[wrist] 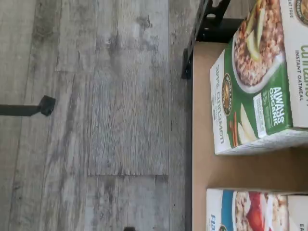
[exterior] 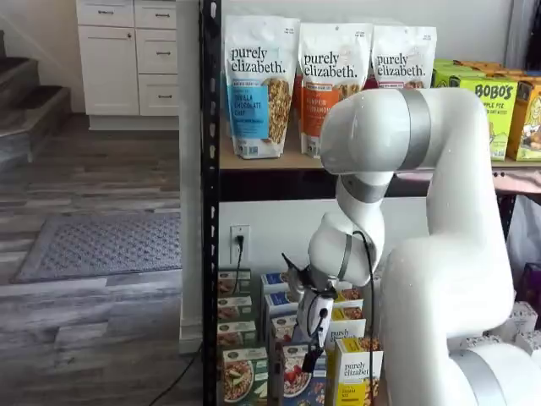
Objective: Pick up the blue and white box that is on the bottom shelf, the second box from the left
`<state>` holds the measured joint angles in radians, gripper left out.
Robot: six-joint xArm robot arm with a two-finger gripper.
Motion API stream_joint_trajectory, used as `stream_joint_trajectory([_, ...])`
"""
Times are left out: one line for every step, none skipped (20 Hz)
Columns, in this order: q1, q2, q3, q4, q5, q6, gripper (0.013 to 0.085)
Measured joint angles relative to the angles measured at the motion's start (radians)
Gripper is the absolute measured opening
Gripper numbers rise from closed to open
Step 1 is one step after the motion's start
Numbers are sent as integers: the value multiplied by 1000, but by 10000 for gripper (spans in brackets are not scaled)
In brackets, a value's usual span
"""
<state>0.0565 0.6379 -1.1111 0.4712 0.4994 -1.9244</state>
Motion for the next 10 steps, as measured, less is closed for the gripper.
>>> stream_joint_trajectory([0,0,-3,-18,5,16,850])
stream_joint_trajectory([-2,1,-10,-46,13,41,850])
stream_joint_trajectory([-2,2,-15,-59,18,53,850])
stream_joint_trajectory([-3,3,-20,-65,21,58,850])
stream_joint_trajectory([-3,4,-23,-67,21,60,850])
stream_joint_trajectory([-3,4,-24,-66,18,59,850])
stream_joint_trajectory([-2,5,-26,-63,14,57,850])
stream_joint_trajectory([-1,6,-25,-58,3,53,850])
stream_joint_trajectory([1,7,-23,-51,-10,49,850])
stream_joint_trajectory([3,9,-21,-45,-25,44,850])
